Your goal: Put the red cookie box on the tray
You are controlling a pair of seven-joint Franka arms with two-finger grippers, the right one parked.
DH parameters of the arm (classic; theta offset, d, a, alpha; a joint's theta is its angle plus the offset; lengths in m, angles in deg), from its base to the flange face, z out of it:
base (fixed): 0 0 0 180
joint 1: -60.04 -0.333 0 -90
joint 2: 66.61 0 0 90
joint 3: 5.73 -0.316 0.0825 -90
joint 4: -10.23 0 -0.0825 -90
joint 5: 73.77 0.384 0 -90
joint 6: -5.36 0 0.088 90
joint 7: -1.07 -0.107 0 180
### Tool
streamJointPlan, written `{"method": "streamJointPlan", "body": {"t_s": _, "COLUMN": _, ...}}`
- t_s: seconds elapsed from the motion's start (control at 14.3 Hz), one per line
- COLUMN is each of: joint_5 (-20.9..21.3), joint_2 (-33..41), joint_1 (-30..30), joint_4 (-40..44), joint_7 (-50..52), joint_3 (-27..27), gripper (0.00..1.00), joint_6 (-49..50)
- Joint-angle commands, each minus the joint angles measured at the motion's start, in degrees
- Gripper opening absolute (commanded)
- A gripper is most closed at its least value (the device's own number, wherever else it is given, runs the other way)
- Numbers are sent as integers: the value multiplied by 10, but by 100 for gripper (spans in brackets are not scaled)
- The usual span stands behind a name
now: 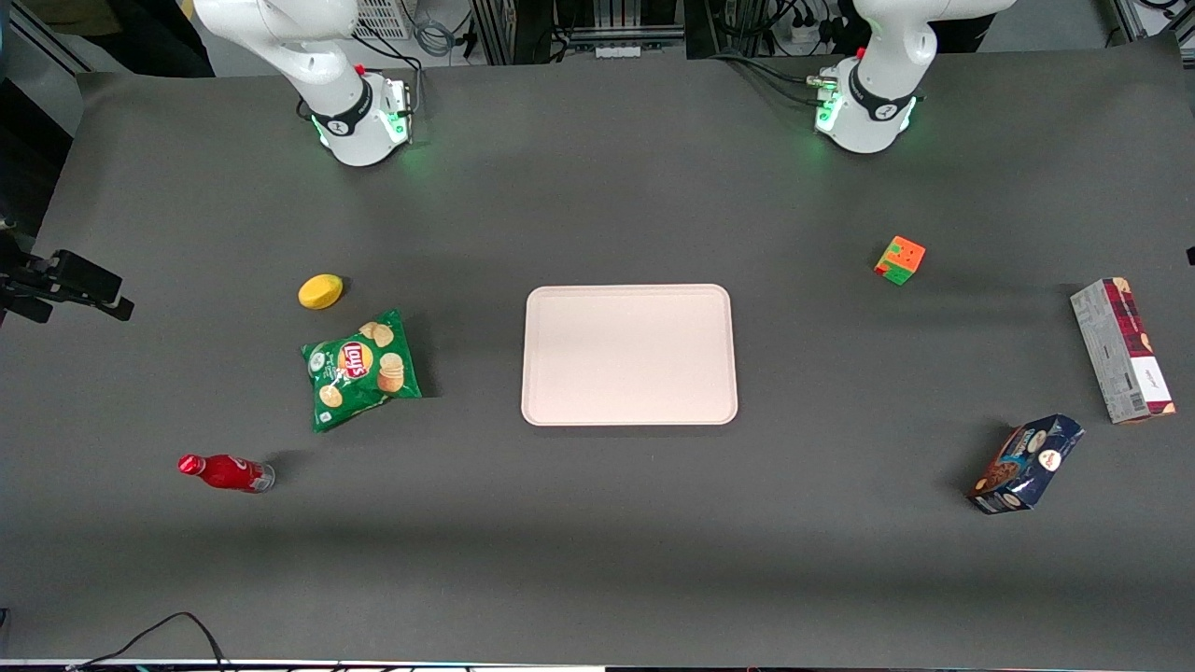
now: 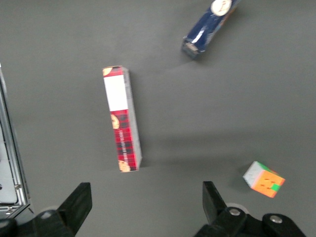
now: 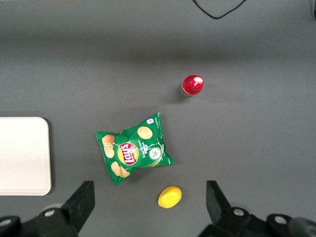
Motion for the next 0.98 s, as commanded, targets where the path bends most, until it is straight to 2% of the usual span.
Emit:
{"method": "streamJointPlan", "body": {"t_s": 0.0, "joint_5": 3, "joint_2": -20, "joint_1": -9, "joint_4": -42, "joint_7": -51, "joint_3": -35, "gripper": 100, "joint_6": -75}}
{"method": "streamJointPlan", "body": {"t_s": 0.14, "joint_5": 2, "joint_2": -26, "joint_1": -11, "joint_4": -84, "joint_7": -57, "joint_3": -55, "gripper": 100, "joint_6": -139}}
{"method": "streamJointPlan", "body": {"t_s": 0.28, "joint_5": -8, "joint_2": -55, "joint_1": -31, "joint_4": -95, "joint_7": -59, "joint_3": -56, "gripper": 100, "joint_6": -159}}
{"method": "streamJointPlan", "body": {"t_s": 0.42, "joint_5": -40, "joint_2": -87, "joint_1": -34, "joint_4": -95, "joint_7": -94, "joint_3": -56, "gripper": 100, "joint_6": -182}}
{"method": "streamJointPlan", "body": {"t_s": 0.56, "joint_5": -93, "joint_2": -123, "joint_1": -56, "joint_4": -95, "joint_7": -145, "joint_3": -56, "gripper": 100, "joint_6": -202}}
{"method": "streamJointPlan", "body": {"t_s": 0.91, "joint_5": -102, "joint_2": -174, "joint_1": -57, "joint_4": -93, "joint_7": -150, "joint_3": -56, "gripper": 100, "joint_6": -233}}
